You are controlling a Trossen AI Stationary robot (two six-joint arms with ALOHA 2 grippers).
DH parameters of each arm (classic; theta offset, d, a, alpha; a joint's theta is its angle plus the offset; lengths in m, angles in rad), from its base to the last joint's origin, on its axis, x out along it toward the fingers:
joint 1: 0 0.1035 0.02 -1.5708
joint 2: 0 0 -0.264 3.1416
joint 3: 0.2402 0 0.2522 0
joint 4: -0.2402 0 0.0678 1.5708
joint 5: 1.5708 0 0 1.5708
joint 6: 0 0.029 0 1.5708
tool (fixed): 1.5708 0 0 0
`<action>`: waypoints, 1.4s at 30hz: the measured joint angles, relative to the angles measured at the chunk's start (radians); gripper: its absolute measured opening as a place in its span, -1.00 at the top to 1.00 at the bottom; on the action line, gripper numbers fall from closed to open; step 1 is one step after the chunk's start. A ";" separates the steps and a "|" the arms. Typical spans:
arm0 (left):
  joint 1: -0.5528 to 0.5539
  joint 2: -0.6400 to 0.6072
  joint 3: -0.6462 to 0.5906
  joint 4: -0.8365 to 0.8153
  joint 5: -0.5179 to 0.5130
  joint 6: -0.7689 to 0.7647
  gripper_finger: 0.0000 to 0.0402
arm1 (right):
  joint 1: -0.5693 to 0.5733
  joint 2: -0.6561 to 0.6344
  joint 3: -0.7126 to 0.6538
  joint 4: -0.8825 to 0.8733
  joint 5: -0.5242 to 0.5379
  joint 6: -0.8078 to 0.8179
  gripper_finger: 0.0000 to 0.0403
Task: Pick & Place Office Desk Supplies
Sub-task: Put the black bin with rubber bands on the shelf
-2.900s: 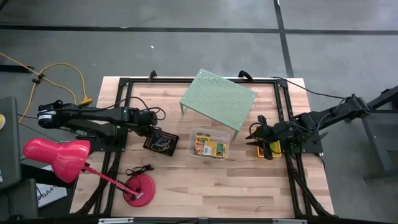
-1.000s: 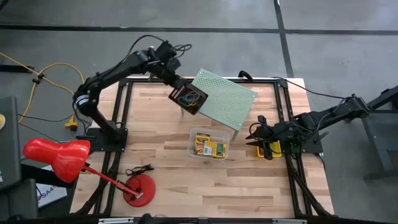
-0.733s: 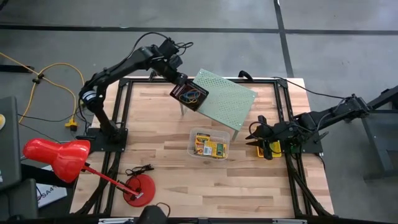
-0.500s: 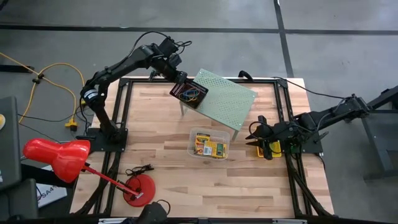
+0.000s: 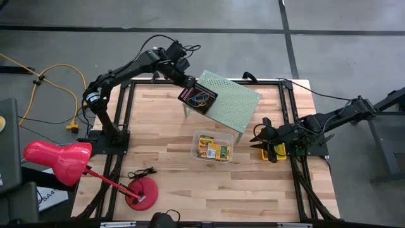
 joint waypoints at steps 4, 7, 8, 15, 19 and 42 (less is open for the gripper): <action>-0.001 0.000 0.000 0.049 -0.001 -0.017 1.00 | 0.000 0.000 0.000 0.000 0.000 -0.003 0.55; 0.008 0.000 0.000 0.091 -0.002 -0.034 1.00 | 0.000 0.000 0.000 0.000 0.000 -0.026 0.55; 0.011 0.000 0.000 0.102 -0.002 -0.035 1.00 | 0.000 0.000 0.000 0.000 0.000 -0.027 0.55; 0.039 0.000 0.000 0.145 -0.003 -0.044 1.00 | 0.000 0.000 0.000 0.000 0.000 -0.027 0.55; 0.041 0.000 0.002 0.144 -0.003 -0.044 1.00 | 0.000 0.000 0.000 0.000 0.000 -0.027 0.55; -0.043 0.000 0.003 0.046 -0.094 -0.079 0.99 | 0.000 0.000 0.000 0.000 0.000 -0.027 0.55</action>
